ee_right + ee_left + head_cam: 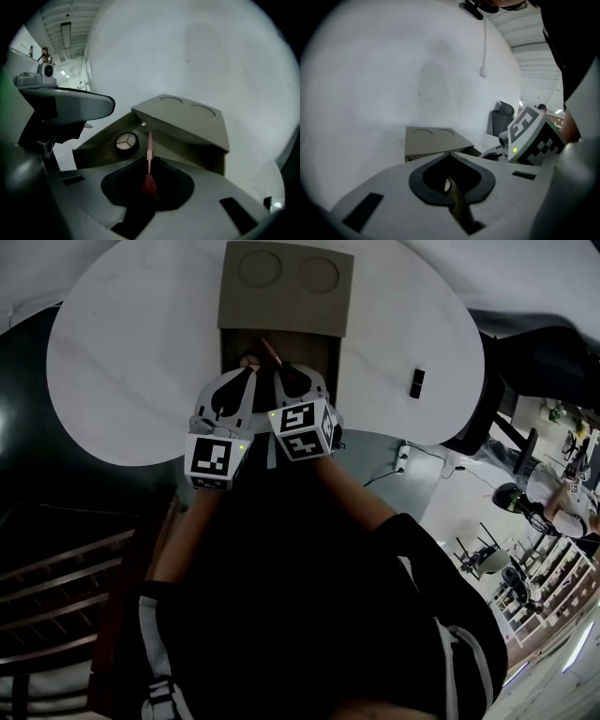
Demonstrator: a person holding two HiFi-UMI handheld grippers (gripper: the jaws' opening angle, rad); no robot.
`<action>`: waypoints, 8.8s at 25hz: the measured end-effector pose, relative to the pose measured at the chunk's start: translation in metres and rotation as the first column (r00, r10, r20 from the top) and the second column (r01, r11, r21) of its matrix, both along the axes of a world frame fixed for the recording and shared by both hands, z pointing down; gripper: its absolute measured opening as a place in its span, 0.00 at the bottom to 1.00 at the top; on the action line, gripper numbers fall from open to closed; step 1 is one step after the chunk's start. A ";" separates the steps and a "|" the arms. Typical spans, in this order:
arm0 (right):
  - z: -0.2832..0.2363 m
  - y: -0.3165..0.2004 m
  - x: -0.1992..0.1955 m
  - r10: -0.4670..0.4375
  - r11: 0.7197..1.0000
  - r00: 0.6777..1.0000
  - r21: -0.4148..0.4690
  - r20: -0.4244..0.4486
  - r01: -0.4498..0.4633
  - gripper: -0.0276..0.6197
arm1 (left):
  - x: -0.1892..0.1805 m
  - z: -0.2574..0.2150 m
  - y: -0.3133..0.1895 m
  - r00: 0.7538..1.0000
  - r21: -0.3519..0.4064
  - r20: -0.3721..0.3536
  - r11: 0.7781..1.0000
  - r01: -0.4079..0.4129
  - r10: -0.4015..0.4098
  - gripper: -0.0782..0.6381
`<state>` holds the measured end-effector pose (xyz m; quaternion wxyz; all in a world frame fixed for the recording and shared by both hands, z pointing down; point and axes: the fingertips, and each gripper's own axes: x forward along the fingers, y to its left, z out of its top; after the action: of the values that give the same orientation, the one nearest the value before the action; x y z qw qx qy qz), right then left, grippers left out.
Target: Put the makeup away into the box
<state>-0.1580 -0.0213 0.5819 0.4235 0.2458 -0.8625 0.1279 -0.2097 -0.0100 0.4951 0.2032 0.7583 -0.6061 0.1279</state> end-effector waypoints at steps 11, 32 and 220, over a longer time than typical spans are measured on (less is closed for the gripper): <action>-0.019 0.001 0.000 0.011 1.000 0.999 -0.005 0.045 -0.011 0.24 | 0.002 -0.007 0.004 1.000 0.010 0.007 1.000 0.001 -0.001 0.11; -0.133 -0.036 0.099 0.170 0.962 0.929 0.150 0.328 -0.229 0.08 | 0.097 -0.049 -0.023 0.993 0.089 0.009 0.989 -0.118 0.118 0.11; -0.309 -0.036 0.134 0.033 0.841 0.824 0.429 0.566 -0.329 0.08 | 0.081 -0.218 -0.008 0.987 0.361 0.115 0.931 0.061 -0.110 0.11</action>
<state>-0.0236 -0.0569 0.2728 0.0699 0.3866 -0.9196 0.0002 -0.1290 -0.0177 0.2776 0.0270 0.7451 -0.6639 0.0572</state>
